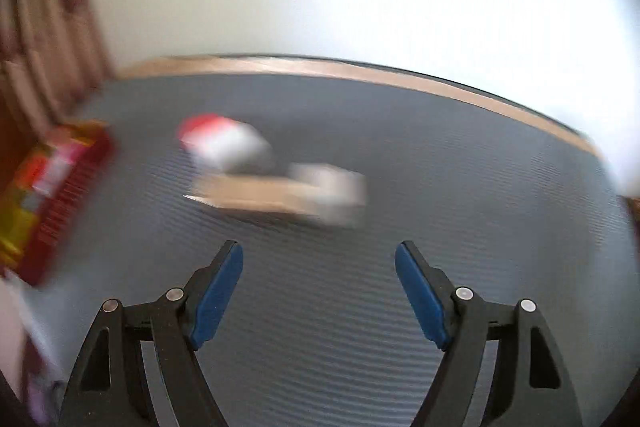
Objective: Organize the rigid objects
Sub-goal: 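Move the left gripper to the red square case and grasp it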
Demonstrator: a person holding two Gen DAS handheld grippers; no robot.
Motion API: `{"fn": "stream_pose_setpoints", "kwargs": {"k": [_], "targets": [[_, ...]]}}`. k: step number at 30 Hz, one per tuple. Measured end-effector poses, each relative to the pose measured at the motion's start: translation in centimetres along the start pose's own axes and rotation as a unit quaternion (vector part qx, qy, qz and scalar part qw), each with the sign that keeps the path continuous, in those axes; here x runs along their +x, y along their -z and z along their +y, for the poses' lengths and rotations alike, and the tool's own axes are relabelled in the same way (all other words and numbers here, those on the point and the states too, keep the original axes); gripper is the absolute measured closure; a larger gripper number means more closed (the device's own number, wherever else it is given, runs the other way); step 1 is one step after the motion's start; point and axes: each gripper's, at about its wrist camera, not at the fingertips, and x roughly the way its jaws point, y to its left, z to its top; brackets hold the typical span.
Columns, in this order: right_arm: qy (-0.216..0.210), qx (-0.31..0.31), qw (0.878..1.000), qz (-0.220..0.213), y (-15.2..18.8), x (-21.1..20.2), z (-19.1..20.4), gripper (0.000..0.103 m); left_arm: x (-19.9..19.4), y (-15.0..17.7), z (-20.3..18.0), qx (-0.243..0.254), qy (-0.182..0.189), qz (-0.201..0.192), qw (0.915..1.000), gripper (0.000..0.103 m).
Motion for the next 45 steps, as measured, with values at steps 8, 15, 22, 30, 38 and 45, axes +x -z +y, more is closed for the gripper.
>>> {"fn": "stream_pose_setpoints", "kwargs": {"k": [8,15,22,30,38,45], "targets": [[0.016,0.056,0.998,0.011,3.1,0.5,-7.2,0.014,0.5,-3.2,-8.6,0.132,0.067,-0.009,0.9889,0.055],[-0.024,0.064,0.998,-0.003,2.9,0.4,-7.5,0.004,6.0,-10.0,-14.3,0.246,0.144,0.034,0.9579,0.055],[-0.046,0.071,0.996,0.006,2.9,0.6,-7.6,0.003,13.0,-13.4,-19.3,0.419,0.117,0.049,0.8989,0.055],[-0.060,0.068,0.996,0.019,2.6,1.3,-7.3,0.003,19.1,-16.1,-21.5,0.458,0.189,0.109,0.8618,0.055],[-0.065,0.068,0.995,0.029,2.3,1.9,-7.1,0.001,22.6,-16.4,-23.2,0.498,0.199,0.131,0.8338,0.055],[-0.064,0.066,0.995,0.033,2.3,2.1,-7.1,0.000,24.3,-15.7,-23.9,0.554,0.199,0.141,0.7963,0.055]]}}
